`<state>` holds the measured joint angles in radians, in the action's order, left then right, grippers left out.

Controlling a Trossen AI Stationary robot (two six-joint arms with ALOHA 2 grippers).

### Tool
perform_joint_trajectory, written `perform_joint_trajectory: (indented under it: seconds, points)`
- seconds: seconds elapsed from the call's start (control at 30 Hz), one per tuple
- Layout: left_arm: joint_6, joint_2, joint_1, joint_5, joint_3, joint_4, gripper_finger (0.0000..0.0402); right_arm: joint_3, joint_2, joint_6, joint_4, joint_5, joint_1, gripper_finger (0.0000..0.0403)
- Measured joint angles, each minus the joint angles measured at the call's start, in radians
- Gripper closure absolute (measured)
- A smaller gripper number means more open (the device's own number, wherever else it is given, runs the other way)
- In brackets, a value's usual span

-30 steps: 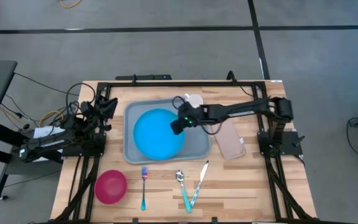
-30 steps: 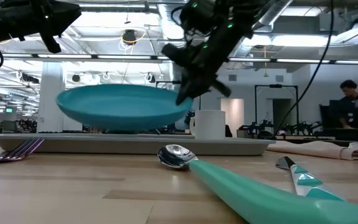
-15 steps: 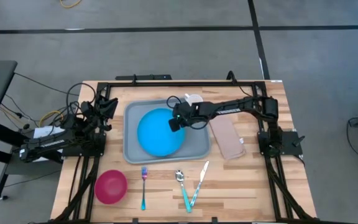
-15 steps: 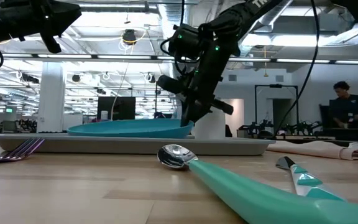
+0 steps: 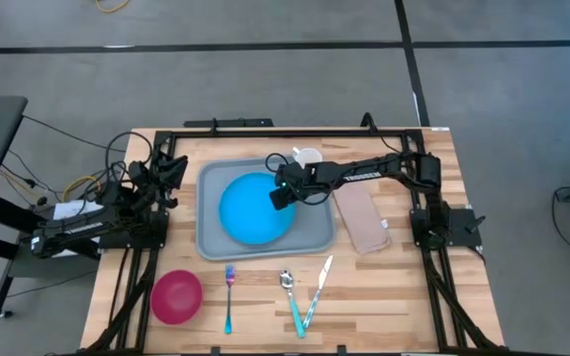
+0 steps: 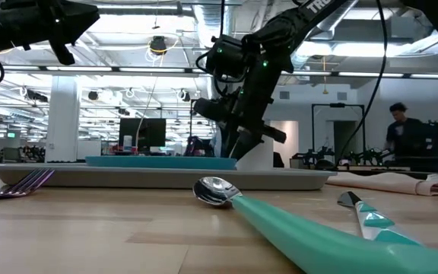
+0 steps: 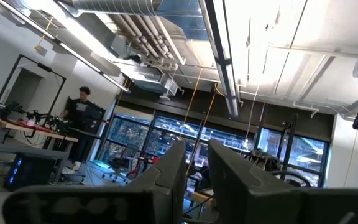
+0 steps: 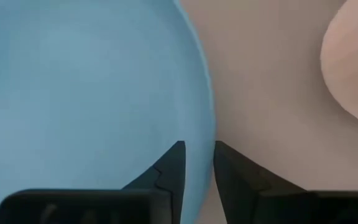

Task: Set up tray
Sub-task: Put the blue plate on the center of the tray, then put the red bowl on top of the blue plate on the tray

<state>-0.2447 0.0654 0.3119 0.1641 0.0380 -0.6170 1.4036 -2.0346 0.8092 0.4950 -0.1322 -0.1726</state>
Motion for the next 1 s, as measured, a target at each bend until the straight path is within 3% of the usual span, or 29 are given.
perform_joint_trajectory:
  seconds: [0.13,0.27,0.37,0.57,0.7,0.83,1.0]
  points:
    - [0.001,0.0,0.0,-0.012,0.0,0.0,0.0345,-0.002,0.028,-0.053,0.006,0.035,0.004,0.0323]
    - [0.002,0.0,0.0,-0.092,0.018,0.014,0.0345,-0.001,0.096,-0.163,0.01,0.056,0.03,0.0324]
    - [0.036,0.001,0.0,-0.159,0.084,0.112,0.0345,-0.001,0.18,-0.25,0.058,0.048,0.056,0.0324]
    - [0.138,0.074,0.0,-0.16,0.334,0.53,0.0345,0.0,0.376,-0.41,0.141,-0.101,0.119,0.0324]
    - [0.211,0.19,-0.001,-0.161,0.539,0.857,0.0345,0.0,0.47,-0.479,0.188,-0.185,0.172,0.0324]
    - [0.265,0.323,-0.001,-0.134,0.722,1.169,0.0345,0.0,0.52,-0.529,0.258,-0.21,0.211,0.0324]
    - [0.257,0.466,-0.001,-0.118,0.847,1.386,0.0345,0.0,0.563,-0.548,0.362,-0.211,0.225,0.0324]
